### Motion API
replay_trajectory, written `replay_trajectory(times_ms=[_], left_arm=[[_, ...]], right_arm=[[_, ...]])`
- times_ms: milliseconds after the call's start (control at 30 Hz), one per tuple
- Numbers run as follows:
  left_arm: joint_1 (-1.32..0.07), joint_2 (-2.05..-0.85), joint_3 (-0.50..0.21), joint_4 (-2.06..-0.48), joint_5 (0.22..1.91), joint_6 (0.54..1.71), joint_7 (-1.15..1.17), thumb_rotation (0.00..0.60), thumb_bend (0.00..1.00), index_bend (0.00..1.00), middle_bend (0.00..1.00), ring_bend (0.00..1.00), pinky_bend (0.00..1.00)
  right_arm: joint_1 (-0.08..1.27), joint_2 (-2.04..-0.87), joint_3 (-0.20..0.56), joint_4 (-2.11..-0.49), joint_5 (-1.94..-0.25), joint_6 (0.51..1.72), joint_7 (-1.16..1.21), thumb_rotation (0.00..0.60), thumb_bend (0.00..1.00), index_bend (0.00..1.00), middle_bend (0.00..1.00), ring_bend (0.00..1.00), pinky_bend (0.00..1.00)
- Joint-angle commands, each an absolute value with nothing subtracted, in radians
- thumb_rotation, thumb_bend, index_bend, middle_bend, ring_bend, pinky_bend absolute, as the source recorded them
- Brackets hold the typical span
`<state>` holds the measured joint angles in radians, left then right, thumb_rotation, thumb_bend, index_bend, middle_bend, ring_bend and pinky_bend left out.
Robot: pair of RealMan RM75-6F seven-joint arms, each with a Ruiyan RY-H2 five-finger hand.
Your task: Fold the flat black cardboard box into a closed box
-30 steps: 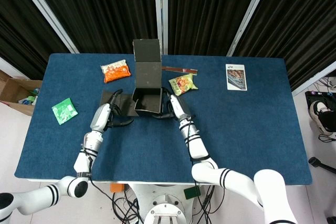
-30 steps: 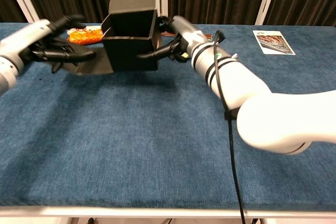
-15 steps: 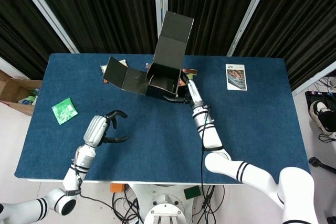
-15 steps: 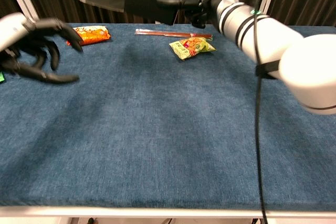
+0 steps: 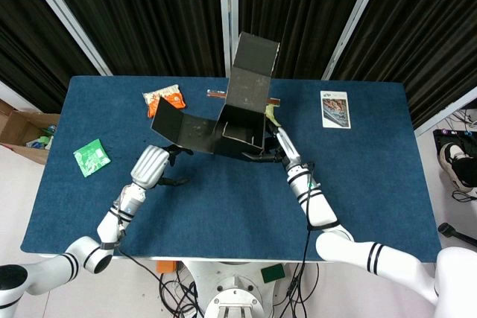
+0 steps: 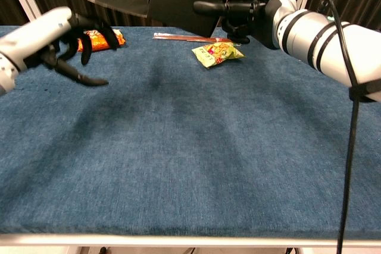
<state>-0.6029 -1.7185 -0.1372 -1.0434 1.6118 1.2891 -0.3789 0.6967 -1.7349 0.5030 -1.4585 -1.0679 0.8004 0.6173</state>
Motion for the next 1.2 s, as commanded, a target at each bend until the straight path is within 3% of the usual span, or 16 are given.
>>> replay_trajectory(times_ms=[33, 400, 867, 1200], left_arm=[[-0.62, -1.696, -0.155, -1.047, 1.646, 1.356, -0.365, 0.6, 0.11, 0.37, 0.36, 0.64, 0.87], [-0.655, -1.68, -0.15, -1.093, 1.693, 1.423, -0.354, 0.6, 0.11, 0.35, 0.35, 0.64, 0.89], [-0.695, -1.713, -0.132, -1.037, 1.75, 1.507, -0.357, 0.6, 0.06, 0.28, 0.28, 0.64, 0.89], [-0.714, -1.717, -0.093, -1.015, 1.757, 1.476, -0.372, 0.6, 0.04, 0.3, 0.3, 0.64, 0.89]], right_arm=[[0.689, -1.727, 0.478, -1.465, -1.084, 0.794, 0.623, 0.6, 0.28, 0.42, 0.47, 0.81, 1.0], [0.693, -1.727, 0.418, -1.476, -1.139, 0.777, 0.639, 0.6, 0.27, 0.42, 0.47, 0.81, 1.0], [0.704, -1.724, 0.377, -1.461, -1.167, 0.772, 0.631, 0.6, 0.25, 0.42, 0.47, 0.81, 1.0], [0.72, -1.73, 0.363, -1.436, -1.184, 0.773, 0.616, 0.6, 0.25, 0.42, 0.47, 0.81, 1.0]])
